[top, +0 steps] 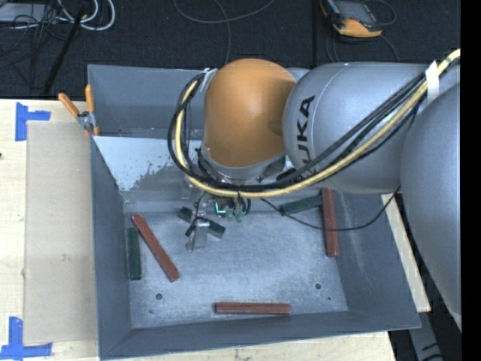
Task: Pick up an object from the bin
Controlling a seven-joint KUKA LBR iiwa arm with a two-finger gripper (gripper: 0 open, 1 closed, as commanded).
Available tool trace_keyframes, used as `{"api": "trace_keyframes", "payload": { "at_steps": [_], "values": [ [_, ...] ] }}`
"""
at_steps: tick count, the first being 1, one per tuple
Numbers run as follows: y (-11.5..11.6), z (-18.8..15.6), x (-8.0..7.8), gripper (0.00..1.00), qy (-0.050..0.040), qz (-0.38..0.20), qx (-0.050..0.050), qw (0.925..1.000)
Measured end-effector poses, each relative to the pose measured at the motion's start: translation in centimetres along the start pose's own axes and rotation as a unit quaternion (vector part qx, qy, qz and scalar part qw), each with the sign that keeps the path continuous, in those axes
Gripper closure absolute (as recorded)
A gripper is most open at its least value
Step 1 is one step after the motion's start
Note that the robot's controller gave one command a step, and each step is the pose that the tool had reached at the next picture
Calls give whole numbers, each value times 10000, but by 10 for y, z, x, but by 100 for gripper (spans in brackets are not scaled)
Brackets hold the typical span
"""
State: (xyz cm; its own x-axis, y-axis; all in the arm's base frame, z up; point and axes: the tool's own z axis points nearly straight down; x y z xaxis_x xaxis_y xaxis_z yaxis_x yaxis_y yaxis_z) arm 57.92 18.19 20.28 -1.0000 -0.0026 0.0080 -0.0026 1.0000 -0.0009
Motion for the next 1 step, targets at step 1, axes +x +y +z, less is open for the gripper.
{"api": "trace_keyframes", "payload": {
  "at_steps": [1],
  "values": [
    [-51, 136, -24, 0, -27, 1001, -1, 9950]
  ]
}}
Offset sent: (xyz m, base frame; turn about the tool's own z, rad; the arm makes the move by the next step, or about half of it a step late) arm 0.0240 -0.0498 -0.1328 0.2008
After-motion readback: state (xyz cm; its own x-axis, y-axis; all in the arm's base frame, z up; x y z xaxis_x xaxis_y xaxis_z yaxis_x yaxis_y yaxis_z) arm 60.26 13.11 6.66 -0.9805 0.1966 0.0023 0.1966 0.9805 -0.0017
